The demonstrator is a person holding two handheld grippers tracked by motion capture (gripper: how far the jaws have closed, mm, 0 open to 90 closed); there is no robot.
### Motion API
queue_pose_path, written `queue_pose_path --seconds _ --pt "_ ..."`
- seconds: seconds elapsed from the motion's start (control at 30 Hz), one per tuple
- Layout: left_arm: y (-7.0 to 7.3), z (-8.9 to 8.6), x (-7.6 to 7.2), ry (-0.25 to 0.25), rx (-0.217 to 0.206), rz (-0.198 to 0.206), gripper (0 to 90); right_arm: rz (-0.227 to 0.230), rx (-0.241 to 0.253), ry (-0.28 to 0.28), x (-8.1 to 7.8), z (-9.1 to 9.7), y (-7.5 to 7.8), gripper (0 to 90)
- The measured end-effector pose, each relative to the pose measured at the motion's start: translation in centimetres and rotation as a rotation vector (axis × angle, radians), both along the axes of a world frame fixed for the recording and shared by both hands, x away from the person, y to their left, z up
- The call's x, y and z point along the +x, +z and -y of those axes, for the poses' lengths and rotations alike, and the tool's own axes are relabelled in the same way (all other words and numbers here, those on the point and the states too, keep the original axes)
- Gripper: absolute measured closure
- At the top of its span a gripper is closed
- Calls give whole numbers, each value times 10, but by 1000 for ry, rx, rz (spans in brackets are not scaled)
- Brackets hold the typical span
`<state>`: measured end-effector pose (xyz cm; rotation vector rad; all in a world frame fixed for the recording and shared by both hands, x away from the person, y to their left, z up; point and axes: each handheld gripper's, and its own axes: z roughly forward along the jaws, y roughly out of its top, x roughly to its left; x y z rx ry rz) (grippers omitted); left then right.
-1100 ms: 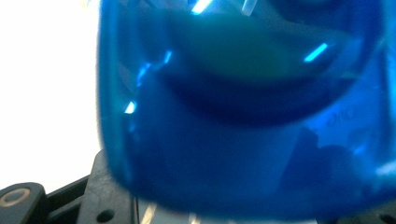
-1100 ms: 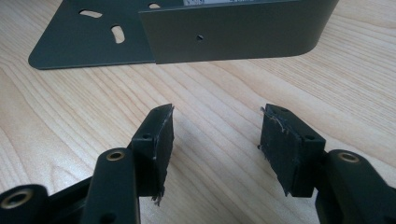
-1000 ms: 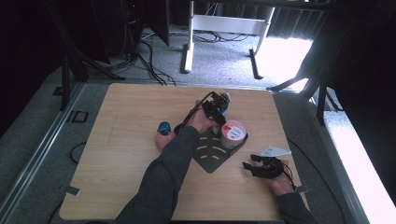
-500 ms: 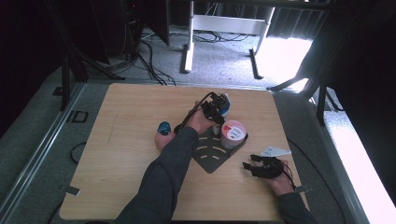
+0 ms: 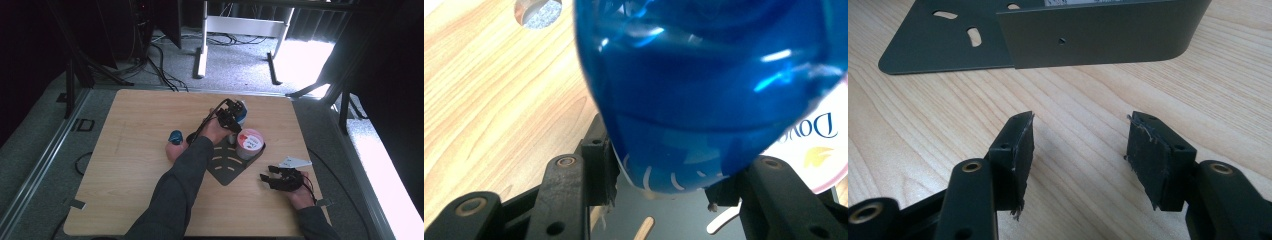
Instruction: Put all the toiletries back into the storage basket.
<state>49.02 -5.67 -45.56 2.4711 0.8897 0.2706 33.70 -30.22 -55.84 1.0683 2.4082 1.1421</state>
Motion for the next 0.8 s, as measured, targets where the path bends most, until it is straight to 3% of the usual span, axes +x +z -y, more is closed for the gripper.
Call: queue_pose_path --seconds 0.13,0.27,0.47,0.8 --pt "0 -1 0 5 1 -8 534 1 -1 -1 0 0 0 439" --pt "-3 -1 0 13 6 -35 455 1 -1 -1 0 0 0 439" --pt "-4 -7 -2 14 -25 -48 447 0 -1 -1 0 0 0 439" --pt "8 -14 -13 12 -51 -14 458 0 -1 -2 0 0 0 439"
